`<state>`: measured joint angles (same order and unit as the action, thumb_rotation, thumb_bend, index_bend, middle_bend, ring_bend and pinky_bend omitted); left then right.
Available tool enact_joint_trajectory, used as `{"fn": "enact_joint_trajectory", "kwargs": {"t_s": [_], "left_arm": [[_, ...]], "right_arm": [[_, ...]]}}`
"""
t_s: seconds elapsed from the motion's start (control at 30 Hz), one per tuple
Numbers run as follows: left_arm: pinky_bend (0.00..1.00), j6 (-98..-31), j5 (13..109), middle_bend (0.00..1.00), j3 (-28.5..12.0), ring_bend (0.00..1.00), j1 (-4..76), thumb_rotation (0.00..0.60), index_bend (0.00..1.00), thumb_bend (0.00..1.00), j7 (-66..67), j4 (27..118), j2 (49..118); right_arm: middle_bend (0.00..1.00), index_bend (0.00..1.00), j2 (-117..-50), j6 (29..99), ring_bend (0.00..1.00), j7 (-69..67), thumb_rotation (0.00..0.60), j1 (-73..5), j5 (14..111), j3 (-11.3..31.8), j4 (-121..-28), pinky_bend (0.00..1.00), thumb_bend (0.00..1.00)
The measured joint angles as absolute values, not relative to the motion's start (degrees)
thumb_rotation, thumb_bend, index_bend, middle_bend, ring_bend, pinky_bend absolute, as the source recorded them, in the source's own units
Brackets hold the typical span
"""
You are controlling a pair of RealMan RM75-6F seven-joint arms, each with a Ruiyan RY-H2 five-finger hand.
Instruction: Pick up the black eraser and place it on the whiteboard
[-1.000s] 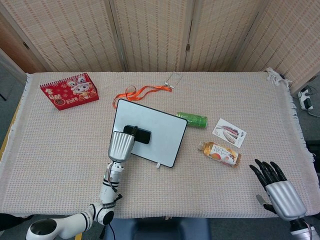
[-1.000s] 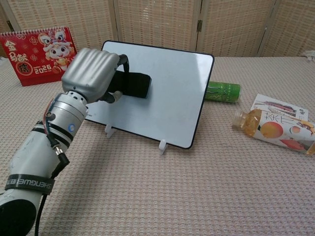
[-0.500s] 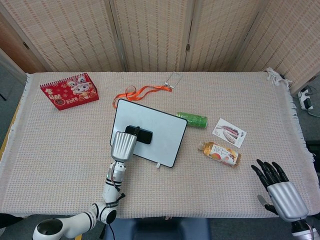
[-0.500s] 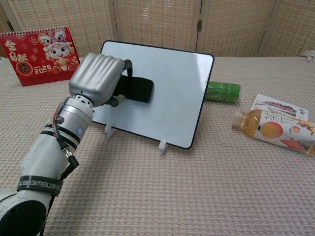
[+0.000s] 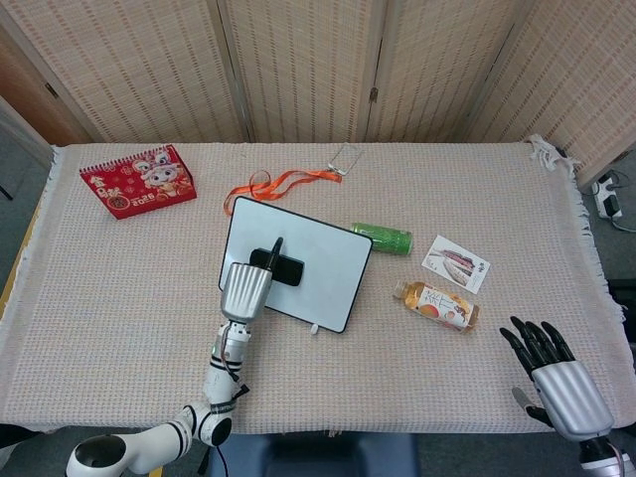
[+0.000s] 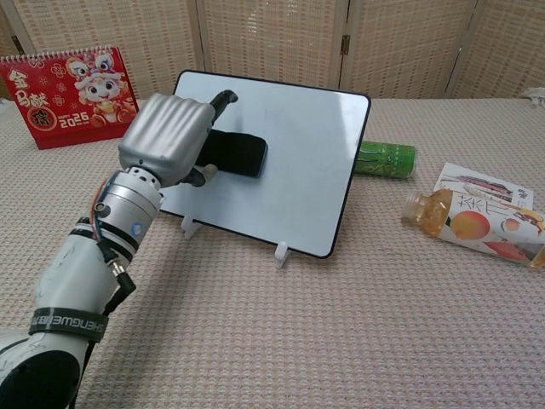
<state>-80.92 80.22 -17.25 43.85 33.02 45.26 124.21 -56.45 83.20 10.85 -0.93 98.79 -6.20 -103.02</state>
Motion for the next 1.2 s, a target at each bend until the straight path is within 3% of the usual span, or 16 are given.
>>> {"fn": "enact_joint_trajectory", "kwargs": {"t_s": [0.6,0.83,0.93,1.0,1.13,1.2], "left_arm": [[1.00,-80.07,78.05,1.00,-15.97,0.99,40.62,0.600,0.06,0.30,39.04,55.00,120.30],[1.00,-82.71,78.88,1.00,-11.71,0.98,35.42,0.600,0.03,0.28,41.70,66.32,114.30],[0.97,-85.98,80.87,1.00,-8.12,0.90,31.65,0.600,0.06,0.28,41.44,72.07,109.17],[0.87,-88.13,82.01,0.93,-5.81,0.75,29.07,0.600,0.04,0.27,40.94,75.28,105.40],[0.39,-90.48,82.30,0.39,-1.03,0.30,23.73,0.600,0.00,0.27,40.16,84.88,95.11],[0.18,-90.72,81.83,0.20,1.01,0.12,21.68,0.600,0.00,0.26,38.95,89.94,90.05]], "right_arm": [[0.00,0.00,-56.81,82.70,0.04,11.54,0.600,-1.01,98.52,-5.95,-102.89,0.00,0.35],[0.00,0.00,-57.34,81.77,0.04,13.02,0.600,-1.18,98.18,-5.98,-103.05,0.00,0.35],[0.00,0.00,-57.60,81.42,0.04,13.57,0.600,-1.25,97.92,-5.95,-103.14,0.00,0.35],[0.00,0.00,-57.73,81.00,0.04,13.79,0.600,-1.40,97.73,-5.91,-103.17,0.00,0.35],[0.00,0.00,-58.04,79.65,0.04,14.50,0.600,-1.94,96.88,-5.70,-103.28,0.00,0.35],[0.00,0.00,-58.25,79.19,0.04,14.98,0.600,-2.17,96.43,-5.58,-103.35,0.00,0.35]]}}
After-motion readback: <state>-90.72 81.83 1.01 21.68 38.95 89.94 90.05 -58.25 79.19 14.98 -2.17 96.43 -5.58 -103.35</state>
